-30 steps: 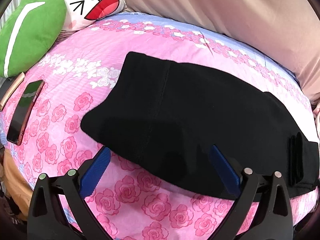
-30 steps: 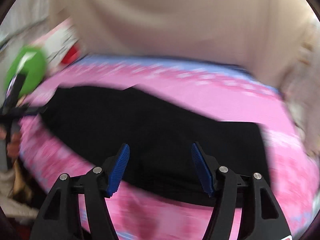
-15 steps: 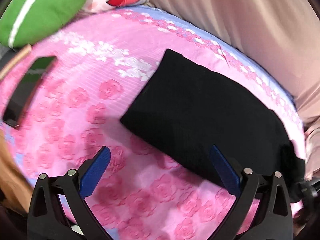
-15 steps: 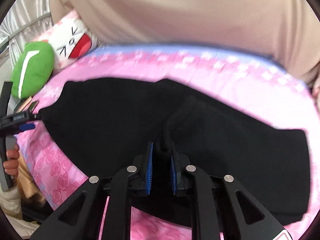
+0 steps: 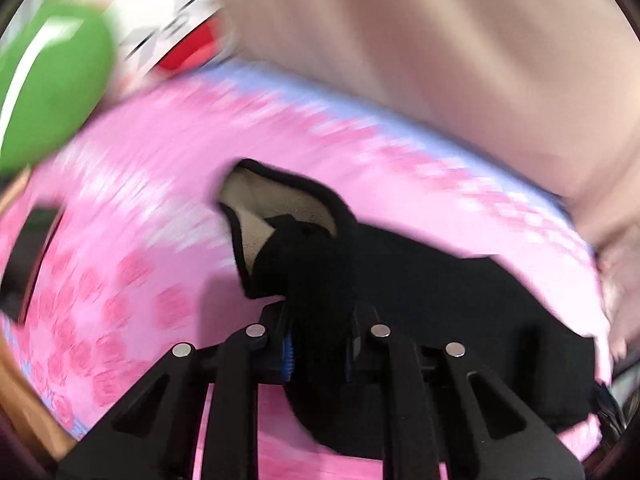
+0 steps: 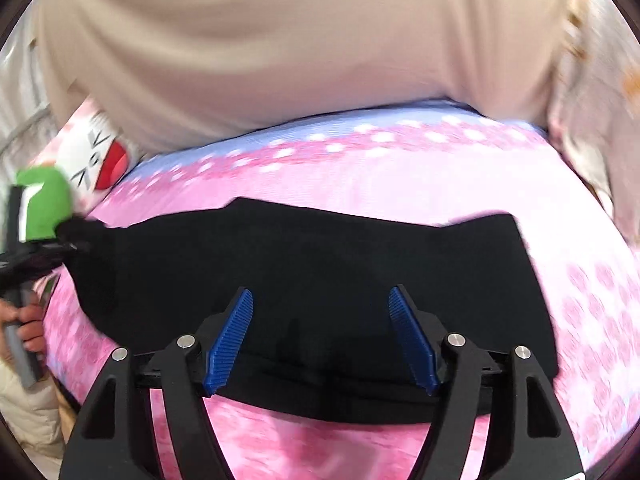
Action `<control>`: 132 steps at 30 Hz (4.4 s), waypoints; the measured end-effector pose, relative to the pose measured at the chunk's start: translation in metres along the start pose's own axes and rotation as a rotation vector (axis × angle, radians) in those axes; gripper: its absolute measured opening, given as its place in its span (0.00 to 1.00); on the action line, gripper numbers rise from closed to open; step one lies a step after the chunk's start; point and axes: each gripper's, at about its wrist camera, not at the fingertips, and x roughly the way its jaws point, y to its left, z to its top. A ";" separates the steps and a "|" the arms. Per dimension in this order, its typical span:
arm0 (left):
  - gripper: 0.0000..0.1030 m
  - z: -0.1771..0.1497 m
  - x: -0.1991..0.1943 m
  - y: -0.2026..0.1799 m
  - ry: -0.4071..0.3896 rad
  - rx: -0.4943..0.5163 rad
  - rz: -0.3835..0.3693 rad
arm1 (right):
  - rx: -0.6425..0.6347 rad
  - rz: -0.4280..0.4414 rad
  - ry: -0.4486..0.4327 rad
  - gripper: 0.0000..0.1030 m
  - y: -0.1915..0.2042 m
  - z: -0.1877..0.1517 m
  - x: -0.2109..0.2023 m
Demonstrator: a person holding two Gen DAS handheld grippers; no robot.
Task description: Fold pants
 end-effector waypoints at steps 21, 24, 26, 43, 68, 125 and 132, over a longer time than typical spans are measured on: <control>0.92 -0.043 -0.064 -0.111 0.008 0.274 -0.105 | 0.140 0.313 0.064 0.75 -0.022 0.010 0.023; 0.93 -0.035 -0.061 -0.070 -0.009 0.208 0.008 | 0.097 0.365 0.119 0.76 0.010 0.020 0.053; 0.93 -0.034 -0.056 -0.048 -0.004 0.165 0.052 | 0.106 0.376 0.174 0.76 0.026 0.023 0.079; 0.93 -0.034 -0.041 -0.027 0.035 0.118 0.024 | 0.020 0.255 -0.173 0.15 0.000 0.067 -0.063; 0.54 -0.075 0.078 -0.162 0.384 0.168 -0.401 | 0.378 0.098 0.076 0.52 -0.152 -0.029 0.024; 0.89 -0.061 -0.026 0.015 0.067 0.196 0.219 | -0.257 0.285 0.176 0.13 0.181 0.037 0.077; 0.89 -0.065 -0.033 0.034 0.083 0.176 0.219 | -0.295 0.223 0.297 0.00 0.226 0.042 0.174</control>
